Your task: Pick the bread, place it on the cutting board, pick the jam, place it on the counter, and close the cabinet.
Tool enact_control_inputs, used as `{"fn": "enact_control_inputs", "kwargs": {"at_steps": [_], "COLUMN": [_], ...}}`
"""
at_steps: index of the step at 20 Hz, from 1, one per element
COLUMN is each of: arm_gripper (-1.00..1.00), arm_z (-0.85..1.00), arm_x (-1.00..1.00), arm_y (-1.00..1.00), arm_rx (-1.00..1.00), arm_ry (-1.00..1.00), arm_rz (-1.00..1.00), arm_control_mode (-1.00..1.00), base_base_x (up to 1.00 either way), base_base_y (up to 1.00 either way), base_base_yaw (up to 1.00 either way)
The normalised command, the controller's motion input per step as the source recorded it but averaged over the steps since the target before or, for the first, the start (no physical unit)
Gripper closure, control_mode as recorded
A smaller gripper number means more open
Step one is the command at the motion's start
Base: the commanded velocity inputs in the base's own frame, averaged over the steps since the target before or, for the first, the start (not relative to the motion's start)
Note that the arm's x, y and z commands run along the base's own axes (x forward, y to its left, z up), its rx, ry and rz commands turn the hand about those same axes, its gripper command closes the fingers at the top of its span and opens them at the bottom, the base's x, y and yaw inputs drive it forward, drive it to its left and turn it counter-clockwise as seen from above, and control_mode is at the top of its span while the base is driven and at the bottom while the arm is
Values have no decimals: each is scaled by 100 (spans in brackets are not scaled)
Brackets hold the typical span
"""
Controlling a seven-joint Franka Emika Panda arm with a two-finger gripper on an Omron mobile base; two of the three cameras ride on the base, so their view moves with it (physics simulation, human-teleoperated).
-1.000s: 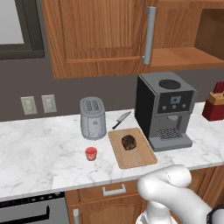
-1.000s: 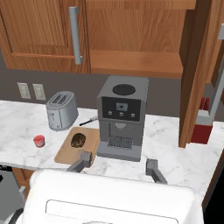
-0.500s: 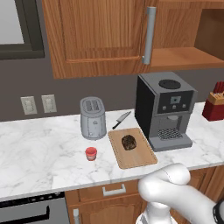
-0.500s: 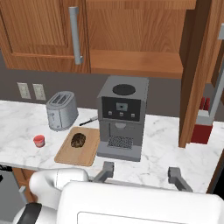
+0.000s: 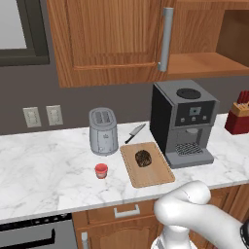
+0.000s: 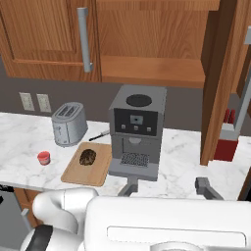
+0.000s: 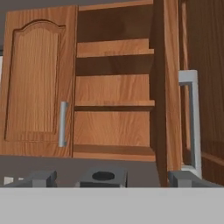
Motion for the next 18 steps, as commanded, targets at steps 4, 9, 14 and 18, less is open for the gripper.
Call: {"fn": "enact_control_inputs", "kwargs": {"at_steps": [4, 9, 14, 18], "arm_gripper": [-100, -100, -100, -100], "arm_z": [-11, -12, -10, -8], "arm_x": [24, 19, 26, 40], "arm_y": [0, 0, 0, 0], "arm_rx": [0, 0, 0, 0], "arm_ry": [-9, -9, -8, -8], "arm_rz": [-3, -5, -7, -8], "arm_control_mode": [-100, -100, -100, -100], "base_base_x": [0, 0, 0, 0], "base_base_y": [0, 0, 0, 0], "base_base_yaw": [0, 0, 0, 0]}}
